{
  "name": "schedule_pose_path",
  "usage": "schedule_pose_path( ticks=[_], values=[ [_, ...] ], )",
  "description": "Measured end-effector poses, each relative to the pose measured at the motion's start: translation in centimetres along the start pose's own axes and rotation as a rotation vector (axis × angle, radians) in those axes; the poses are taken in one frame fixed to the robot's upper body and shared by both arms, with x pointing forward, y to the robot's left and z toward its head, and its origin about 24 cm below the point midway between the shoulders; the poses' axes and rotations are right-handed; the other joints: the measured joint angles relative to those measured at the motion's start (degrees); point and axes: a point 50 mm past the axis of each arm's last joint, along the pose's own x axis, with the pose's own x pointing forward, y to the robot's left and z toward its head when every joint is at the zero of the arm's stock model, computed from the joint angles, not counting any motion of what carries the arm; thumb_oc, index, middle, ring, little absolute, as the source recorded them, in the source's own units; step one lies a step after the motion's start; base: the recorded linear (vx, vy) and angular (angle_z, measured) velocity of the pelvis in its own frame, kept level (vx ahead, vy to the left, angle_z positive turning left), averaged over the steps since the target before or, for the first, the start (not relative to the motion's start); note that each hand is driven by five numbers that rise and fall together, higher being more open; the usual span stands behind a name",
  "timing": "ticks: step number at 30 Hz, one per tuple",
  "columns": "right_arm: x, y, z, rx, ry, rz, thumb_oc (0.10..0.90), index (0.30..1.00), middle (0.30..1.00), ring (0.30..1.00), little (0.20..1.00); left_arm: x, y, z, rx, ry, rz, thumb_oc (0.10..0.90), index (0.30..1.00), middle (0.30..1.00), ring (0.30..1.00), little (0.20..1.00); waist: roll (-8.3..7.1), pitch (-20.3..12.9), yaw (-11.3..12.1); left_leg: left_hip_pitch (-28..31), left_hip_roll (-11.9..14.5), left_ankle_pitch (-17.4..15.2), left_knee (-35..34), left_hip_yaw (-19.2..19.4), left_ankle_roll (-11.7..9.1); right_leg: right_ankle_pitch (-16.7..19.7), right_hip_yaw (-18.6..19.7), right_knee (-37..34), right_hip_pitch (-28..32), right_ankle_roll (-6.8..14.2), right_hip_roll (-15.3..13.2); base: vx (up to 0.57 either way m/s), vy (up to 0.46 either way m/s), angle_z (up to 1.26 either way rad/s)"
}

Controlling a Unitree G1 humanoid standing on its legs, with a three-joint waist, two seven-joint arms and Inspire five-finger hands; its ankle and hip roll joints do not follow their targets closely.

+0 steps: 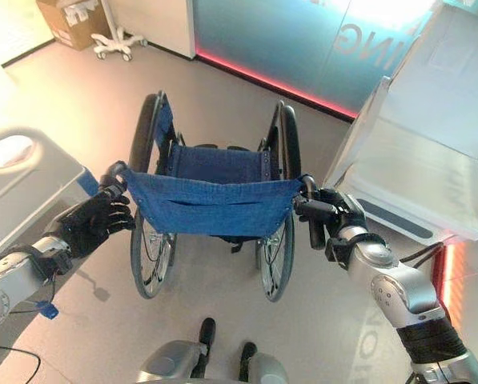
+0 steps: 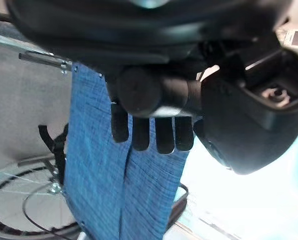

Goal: Push the wheelchair next to the bed

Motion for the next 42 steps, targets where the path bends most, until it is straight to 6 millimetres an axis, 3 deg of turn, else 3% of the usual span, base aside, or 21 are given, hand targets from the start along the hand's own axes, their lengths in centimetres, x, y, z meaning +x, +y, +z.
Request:
schedule_pose_path(
  ticks=[3,6,9,11,12,13,14,15,17,19,20,22,27,30,32,34,35,36,37,40,42],
  values=[
    [-0.4,-0.1,0.6,-0.011,-0.020,0.002,0.400,0.300,0.300,0.300,0.300,0.0,0.0,0.1,0.001,-0.002,0.002,0.400,0.300,0.300,0.300,0.300,0.90,1.84,-1.68,1.69,-0.21,-0.67,0.16,-2.01,0.92,1.13,1.12,-2.41,-4.09,1.14,-1.25,0.47,-0.226,0.34],
    [-0.6,0.0,-0.4,-0.001,0.017,0.011,0.400,0.300,0.300,0.300,0.300,-0.3,0.4,-0.1,-0.003,0.006,0.013,0.400,0.300,0.300,0.300,0.300,-1.90,2.60,-1.80,4.28,-1.01,-3.73,2.13,-2.22,1.77,4.58,0.92,-9.16,-3.17,0.83,-2.91,0.51,-0.227,0.45],
    [-0.8,0.0,-1.2,-0.004,0.062,0.022,0.400,0.300,0.300,0.300,0.300,-1.0,0.5,-0.6,-0.005,0.018,0.019,0.400,0.300,0.300,0.300,0.300,-3.56,2.22,-2.12,5.35,0.02,-7.95,5.97,-2.13,-0.45,7.64,0.28,-9.12,-0.92,-1.20,-1.67,0.43,-0.202,0.53],
    [-0.8,0.3,-1.4,-0.003,0.072,0.036,0.400,0.300,0.300,0.300,0.300,-1.7,0.7,-1.1,-0.022,0.017,0.037,0.400,0.300,0.300,0.300,0.300,-3.40,2.00,-1.68,6.40,3.22,-9.65,6.96,-0.73,-4.59,6.57,-4.63,-5.65,0.13,-4.66,-0.03,0.40,-0.222,0.24],
    [-0.8,0.6,-1.7,-0.014,0.088,0.049,0.400,0.300,0.300,0.300,0.300,-2.2,0.9,-1.0,-0.016,0.017,0.051,0.400,0.300,0.300,0.300,0.300,-4.91,1.35,-1.05,3.57,3.35,-12.56,15.43,-1.26,-10.04,5.04,-6.12,-6.32,1.37,-6.30,0.61,0.32,-0.191,0.29],
    [-0.7,0.5,-1.6,-0.019,0.093,0.048,0.400,0.300,0.300,0.300,0.300,-2.2,0.8,-1.3,-0.040,0.016,0.048,0.400,0.300,0.300,0.300,0.300,-4.94,1.23,-0.46,-3.25,3.03,-12.39,31.00,-3.02,-10.90,3.86,-6.10,-6.02,2.13,-6.84,1.40,0.37,-0.217,0.20],
    [-0.6,0.4,-1.5,-0.023,0.093,0.047,0.400,0.300,0.300,0.300,0.300,-2.2,0.7,-1.6,-0.052,0.020,0.047,0.400,0.300,0.300,0.300,0.300,-4.75,1.14,0.36,-5.78,2.65,-10.28,37.43,-3.85,-11.24,3.39,-5.68,-5.90,2.48,-7.56,2.18,0.46,-0.226,0.08],
    [-0.6,0.4,-1.4,-0.029,0.092,0.046,0.400,0.300,0.300,0.300,0.300,-2.1,0.7,-1.8,-0.061,0.030,0.047,0.400,0.300,0.300,0.300,0.300,-4.67,1.14,1.50,-9.87,1.92,-4.89,44.79,-5.19,-12.30,3.10,-4.48,-6.14,3.41,-8.39,2.94,0.38,-0.153,-0.14],
    [-0.4,0.4,-1.2,-0.035,0.090,0.046,0.400,0.300,0.300,0.300,0.300,-2.1,0.7,-2.4,-0.080,0.049,0.049,0.400,0.300,0.300,0.300,0.300,-4.44,1.16,3.25,-13.69,0.16,-2.02,49.54,-6.89,-11.31,2.92,-1.99,-7.34,5.32,-8.80,3.74,0.44,-0.113,-0.14],
    [-0.4,0.4,-1.1,-0.038,0.090,0.049,0.400,0.300,0.300,0.300,0.300,-2.3,0.8,-2.8,-0.084,0.068,0.049,0.400,0.300,0.300,0.300,0.300,-4.42,1.11,4.42,-13.41,-0.91,-4.59,42.10,-6.73,-7.50,3.00,0.07,-9.72,7.61,-9.22,4.22,0.49,-0.057,-0.09],
    [-0.3,0.6,-0.9,-0.052,0.090,0.058,0.400,0.300,0.300,0.300,0.300,-2.6,1.0,-3.1,-0.094,0.078,0.051,0.400,0.300,0.300,0.300,0.300,-4.85,1.13,4.94,-11.46,-1.19,-5.51,30.03,-5.16,-6.03,3.18,2.22,-11.62,8.99,-9.35,4.19,0.46,-0.016,-0.10],
    [0.3,0.9,-0.6,-0.062,0.099,0.069,0.400,0.300,0.300,0.300,0.300,-2.9,1.1,-3.7,-0.104,0.098,0.052,0.400,0.300,0.300,0.300,0.300,-4.69,1.34,5.04,-10.02,-1.98,-4.97,16.93,-4.61,-6.10,3.51,5.98,-14.03,12.23,-8.94,4.51,0.43,-0.014,-0.19],
    [0.6,0.6,-0.8,-0.088,0.115,0.065,0.400,0.300,0.300,0.300,0.300,-3.6,0.7,-5.5,-0.166,0.129,0.029,0.400,0.300,0.300,0.300,0.300,1.65,0.95,8.62,-12.20,4.04,-1.64,4.15,3.29,-12.06,-1.33,12.63,-17.80,22.73,-11.28,8.40,0.52,-0.003,-0.41],
    [0.2,0.6,-1.7,-0.107,0.134,0.082,0.400,0.300,0.300,0.300,0.300,-4.6,0.8,-6.5,-0.157,0.166,0.048,0.400,0.300,0.300,0.300,0.300,2.41,-3.84,10.35,-11.83,6.24,-1.48,4.87,3.66,-12.28,-7.33,14.71,-15.59,24.68,-9.97,7.38,0.54,0.064,-0.45],
    [0.5,1.0,-1.9,-0.116,0.140,0.096,0.400,0.300,0.300,0.300,0.300,-4.8,1.0,-6.7,-0.151,0.172,0.076,0.400,0.300,0.300,0.300,0.300,1.12,-4.70,11.60,-8.61,4.37,-0.13,4.64,6.16,-10.88,-8.99,12.07,-12.46,25.87,-5.41,3.50,0.36,0.055,-0.50],
    [0.9,1.6,-1.9,-0.120,0.133,0.104,0.400,0.300,0.300,0.300,0.300,-4.4,1.3,-6.3,-0.131,0.159,0.094,0.400,0.300,0.300,0.300,0.300,1.38,-4.87,11.63,-5.34,4.68,4.60,1.87,9.60,-3.21,-8.49,3.74,-2.73,23.19,-1.29,2.72,0.39,0.061,-0.07],
    [1.1,1.9,-2.2,-0.097,0.133,0.104,0.400,0.300,0.300,0.300,0.300,-4.0,1.7,-5.6,-0.120,0.136,0.097,0.400,0.300,0.300,0.300,0.300,-0.35,-4.53,11.62,-3.73,3.31,4.82,1.78,10.44,1.62,-8.09,2.60,5.85,20.84,2.21,1.97,0.37,0.019,0.15],
    [1.4,2.1,-2.6,-0.079,0.138,0.098,0.400,0.300,0.300,0.300,0.300,-3.5,1.8,-5.1,-0.118,0.120,0.094,0.400,0.300,0.300,0.300,0.300,-1.20,-4.44,11.33,-2.75,2.73,4.03,2.22,10.93,2.02,-5.51,3.17,16.34,16.58,7.49,1.62,0.35,0.011,0.43],
    [1.6,2.3,-2.7,-0.083,0.133,0.090,0.400,0.300,0.300,0.300,0.300,-2.9,1.9,-4.2,-0.086,0.107,0.092,0.400,0.300,0.300,0.300,0.300,-2.31,-4.14,10.82,-1.35,2.15,3.03,1.35,10.43,2.72,-3.20,3.92,23.99,11.87,9.85,2.15,0.35,0.017,0.49],
    [1.8,2.4,-2.6,-0.067,0.128,0.088,0.400,0.300,0.300,0.300,0.300,-2.4,2.0,-2.5,-0.021,0.094,0.092,0.400,0.300,0.300,0.300,0.300,-3.00,-3.80,8.99,1.92,1.80,3.79,-2.18,10.14,3.74,-2.90,2.41,24.92,4.60,8.66,2.46,0.27,-0.001,0.59],
    [1.7,2.2,-2.8,-0.064,0.135,0.079,0.400,0.300,0.300,0.300,0.300,-2.3,1.8,-1.8,-0.011,0.079,0.071,0.400,0.300,0.300,0.300,0.300,-2.96,-3.72,7.96,4.08,1.36,3.35,-3.69,8.36,4.03,-5.01,-0.79,17.22,3.40,4.81,0.51,0.20,-0.101,0.54]
  ],
)
